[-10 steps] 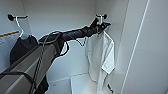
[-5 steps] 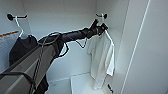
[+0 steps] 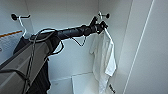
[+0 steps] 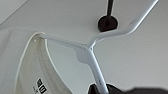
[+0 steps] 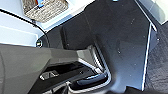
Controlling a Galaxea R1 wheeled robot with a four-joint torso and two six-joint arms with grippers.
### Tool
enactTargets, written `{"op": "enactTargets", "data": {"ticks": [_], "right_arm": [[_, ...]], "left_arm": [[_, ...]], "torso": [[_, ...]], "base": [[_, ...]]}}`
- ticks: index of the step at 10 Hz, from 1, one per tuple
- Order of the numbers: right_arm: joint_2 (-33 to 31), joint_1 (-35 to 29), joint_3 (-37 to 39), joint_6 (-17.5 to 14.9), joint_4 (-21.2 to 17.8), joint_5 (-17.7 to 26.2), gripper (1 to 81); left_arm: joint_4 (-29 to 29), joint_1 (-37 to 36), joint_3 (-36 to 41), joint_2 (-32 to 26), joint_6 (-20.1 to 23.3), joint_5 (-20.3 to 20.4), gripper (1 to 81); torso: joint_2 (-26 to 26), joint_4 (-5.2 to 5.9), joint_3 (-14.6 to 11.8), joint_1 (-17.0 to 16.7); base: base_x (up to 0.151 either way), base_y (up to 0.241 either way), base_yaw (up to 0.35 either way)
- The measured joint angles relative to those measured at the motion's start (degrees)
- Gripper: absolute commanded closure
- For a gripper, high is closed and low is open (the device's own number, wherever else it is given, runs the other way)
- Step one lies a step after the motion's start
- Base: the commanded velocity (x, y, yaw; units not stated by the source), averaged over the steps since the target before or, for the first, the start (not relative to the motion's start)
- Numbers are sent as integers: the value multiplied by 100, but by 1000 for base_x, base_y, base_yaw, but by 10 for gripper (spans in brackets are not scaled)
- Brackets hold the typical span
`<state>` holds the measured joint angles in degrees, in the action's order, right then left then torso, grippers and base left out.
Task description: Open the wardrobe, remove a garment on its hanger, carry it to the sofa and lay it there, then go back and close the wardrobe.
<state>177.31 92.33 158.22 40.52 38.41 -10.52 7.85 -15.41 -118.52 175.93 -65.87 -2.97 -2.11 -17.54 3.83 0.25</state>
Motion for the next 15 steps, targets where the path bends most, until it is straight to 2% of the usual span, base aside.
{"op": "enactTargets", "data": {"ticks": [3,4,5,8,11,12,14,15], "right_arm": [[-5,-29,0,0,0,-56,10],[-2,-38,0,0,0,-59,10],[-5,-60,2,0,0,-59,10],[-2,-71,0,0,0,-67,10],[-5,-71,2,-1,0,-80,10],[-5,-57,2,-9,0,-83,10],[-5,-79,2,-20,0,-83,10],[-7,-113,0,-17,0,-89,10]], "left_arm": [[124,-416,496,-295,137,171,811],[162,-433,568,-394,145,149,811],[221,-402,656,-471,151,28,811],[363,-176,1273,-512,149,-234,811],[512,-116,1913,-907,137,-328,811],[575,-110,2144,-1030,140,-330,811],[617,-99,2494,-1243,151,-341,811],[631,-85,2516,-1329,149,-346,811]], "torso": [[0,562,0,0],[0,680,0,0],[0,713,0,0],[0,708,0,0],[0,717,0,0],[0,785,0,0],[0,1008,0,0],[0,1051,0,0]], "base": [[0,0,0],[0,0,0],[0,0,0],[0,0,0],[0,0,0],[0,0,0],[0,0,0],[0,0,0]]}}
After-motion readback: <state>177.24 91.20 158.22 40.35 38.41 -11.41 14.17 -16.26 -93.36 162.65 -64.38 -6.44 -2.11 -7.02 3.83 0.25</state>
